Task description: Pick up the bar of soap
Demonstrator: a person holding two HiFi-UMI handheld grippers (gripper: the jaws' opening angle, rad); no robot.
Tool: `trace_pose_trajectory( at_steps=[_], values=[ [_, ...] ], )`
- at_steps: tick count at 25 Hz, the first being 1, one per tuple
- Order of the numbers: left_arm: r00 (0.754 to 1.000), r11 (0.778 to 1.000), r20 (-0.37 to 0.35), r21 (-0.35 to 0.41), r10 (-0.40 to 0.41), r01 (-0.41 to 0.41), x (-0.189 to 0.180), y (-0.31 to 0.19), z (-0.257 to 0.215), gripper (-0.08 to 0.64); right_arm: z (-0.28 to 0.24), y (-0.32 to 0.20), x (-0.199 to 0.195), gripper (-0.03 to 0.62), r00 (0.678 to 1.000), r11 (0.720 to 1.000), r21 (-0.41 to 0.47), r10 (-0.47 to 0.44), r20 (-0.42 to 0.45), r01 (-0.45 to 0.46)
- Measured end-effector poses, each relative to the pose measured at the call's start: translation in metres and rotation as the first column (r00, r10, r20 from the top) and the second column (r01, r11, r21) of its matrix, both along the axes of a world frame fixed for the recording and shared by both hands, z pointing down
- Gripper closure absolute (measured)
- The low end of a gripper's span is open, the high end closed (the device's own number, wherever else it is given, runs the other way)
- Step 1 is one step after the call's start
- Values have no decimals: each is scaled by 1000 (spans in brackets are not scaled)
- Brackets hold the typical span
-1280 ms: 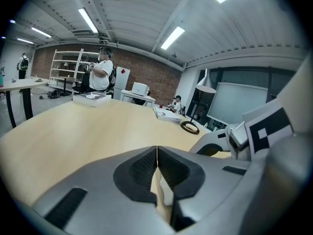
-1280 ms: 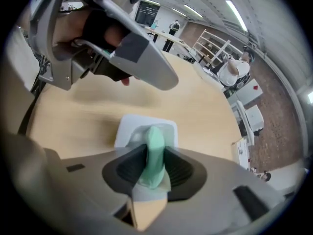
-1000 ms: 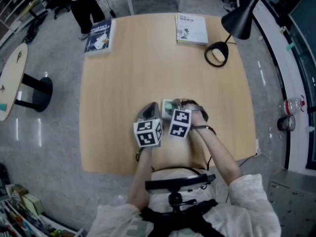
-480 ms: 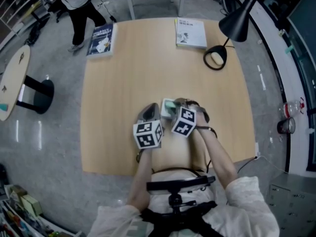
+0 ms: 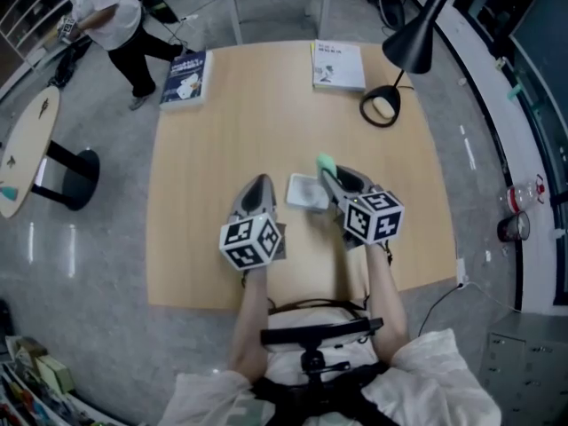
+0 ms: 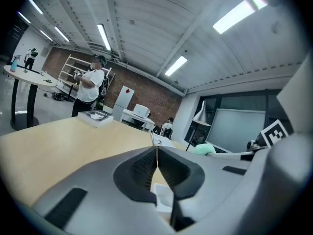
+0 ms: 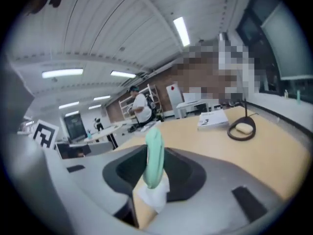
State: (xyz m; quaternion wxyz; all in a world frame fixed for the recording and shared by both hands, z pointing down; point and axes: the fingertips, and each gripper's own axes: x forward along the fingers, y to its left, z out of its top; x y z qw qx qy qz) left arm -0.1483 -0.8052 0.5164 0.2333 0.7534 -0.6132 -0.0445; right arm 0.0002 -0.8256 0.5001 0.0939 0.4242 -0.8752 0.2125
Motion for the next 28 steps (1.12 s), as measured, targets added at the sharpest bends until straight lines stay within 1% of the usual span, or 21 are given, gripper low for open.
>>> trace_pose_trajectory(
  at_steps=[3,6,10,13,15,18,21,23,26,28],
  values=[
    [1000,999,-25,40,-3,4,-2,5,-17,545,-17,11,11,482,988,998,-8,64,141,-63],
    [999,998,-38,60,13,-11,1,13,-27,545,-26,25,21,482,968,993,-23,115,225,-112],
    [999,996,-36,76,37,-34,6,35,-33,545,-37,55,30,482,953,988,-9,152,262,-155],
    [999,995,-33,91,34,-31,7,58,-35,545,-47,81,35,482,950,987,20,147,276,-159],
    [1000,995,-26,99,16,-14,5,79,-35,545,-50,102,37,482,949,987,36,138,285,-155],
    [999,991,-30,129,-19,23,4,121,-44,545,-58,143,44,482,939,988,57,119,324,-145],
    [999,987,-27,157,-40,44,12,181,-53,545,-61,199,58,482,924,987,62,119,364,-151],
    [999,986,-9,165,-34,35,22,230,-55,545,-59,243,69,482,918,985,61,126,375,-161],
    [999,988,42,156,-10,3,37,304,-50,545,-62,312,79,482,910,986,60,120,396,-156],
    [999,988,43,156,-18,11,38,347,-49,545,-65,354,82,482,911,987,67,106,399,-145]
  ],
)
